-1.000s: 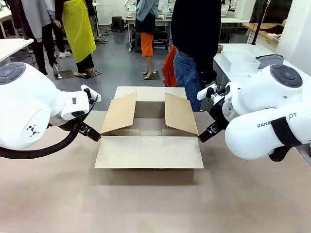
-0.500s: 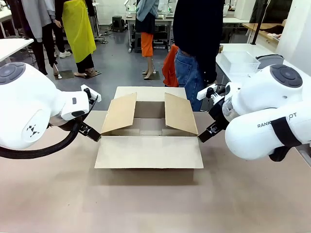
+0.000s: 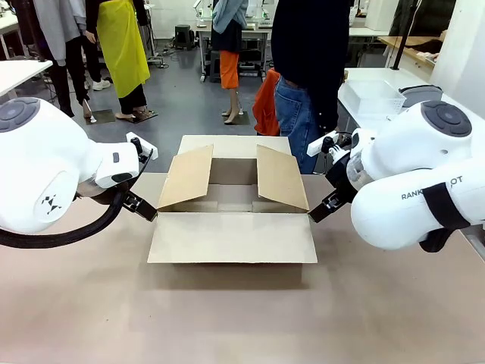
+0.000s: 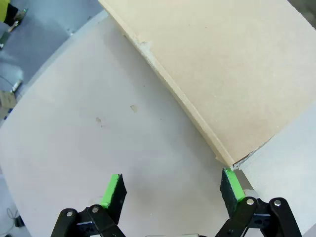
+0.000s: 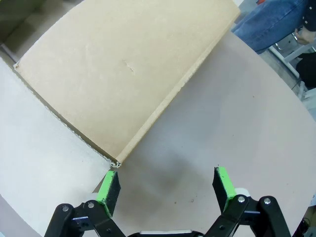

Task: Pack the gift set into the box.
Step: Place both hands on the side flaps of the Package Box and spread them outward.

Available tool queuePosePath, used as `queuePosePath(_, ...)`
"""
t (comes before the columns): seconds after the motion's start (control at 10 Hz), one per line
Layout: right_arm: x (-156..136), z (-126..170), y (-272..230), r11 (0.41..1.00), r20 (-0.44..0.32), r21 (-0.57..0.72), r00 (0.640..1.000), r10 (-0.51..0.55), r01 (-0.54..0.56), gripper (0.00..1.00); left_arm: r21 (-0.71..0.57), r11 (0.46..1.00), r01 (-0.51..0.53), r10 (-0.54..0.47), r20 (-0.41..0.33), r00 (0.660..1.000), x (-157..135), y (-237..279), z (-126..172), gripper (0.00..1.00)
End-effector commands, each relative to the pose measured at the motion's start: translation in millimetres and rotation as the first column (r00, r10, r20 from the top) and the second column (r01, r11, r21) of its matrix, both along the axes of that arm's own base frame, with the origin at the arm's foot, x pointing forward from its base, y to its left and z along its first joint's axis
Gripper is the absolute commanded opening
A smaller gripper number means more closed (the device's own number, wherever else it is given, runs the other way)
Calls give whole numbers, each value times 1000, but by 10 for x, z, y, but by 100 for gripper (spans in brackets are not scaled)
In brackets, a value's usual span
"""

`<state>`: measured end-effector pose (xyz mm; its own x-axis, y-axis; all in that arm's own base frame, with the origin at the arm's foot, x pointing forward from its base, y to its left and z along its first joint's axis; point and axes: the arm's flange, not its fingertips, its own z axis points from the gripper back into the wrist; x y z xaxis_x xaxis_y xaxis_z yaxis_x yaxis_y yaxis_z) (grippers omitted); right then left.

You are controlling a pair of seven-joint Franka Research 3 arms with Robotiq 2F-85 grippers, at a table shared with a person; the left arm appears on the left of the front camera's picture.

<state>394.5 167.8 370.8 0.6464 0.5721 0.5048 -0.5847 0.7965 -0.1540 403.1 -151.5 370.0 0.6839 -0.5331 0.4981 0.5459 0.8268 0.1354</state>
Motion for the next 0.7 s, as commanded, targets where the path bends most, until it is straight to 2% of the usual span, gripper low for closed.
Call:
queuePosePath(0.0,0,0,0,1000,0,1,1000,0,0,100,0,1000,0,0,1,1000,0,1,1,100)
queuePosePath(0.4,0,0,0,1000,0,0,1000,0,0,100,0,1000,0,0,0,1000,0,0,0,100)
queuePosePath(0.5,-26,148,-127,1000,-29,-5,999,-30,30,100,61,998,4,1,-88,996,-98,138,139,100)
queuePosePath(0.6,-70,264,-264,999,-72,14,996,-51,52,100,8,1000,23,-22,-131,991,-225,299,297,100)
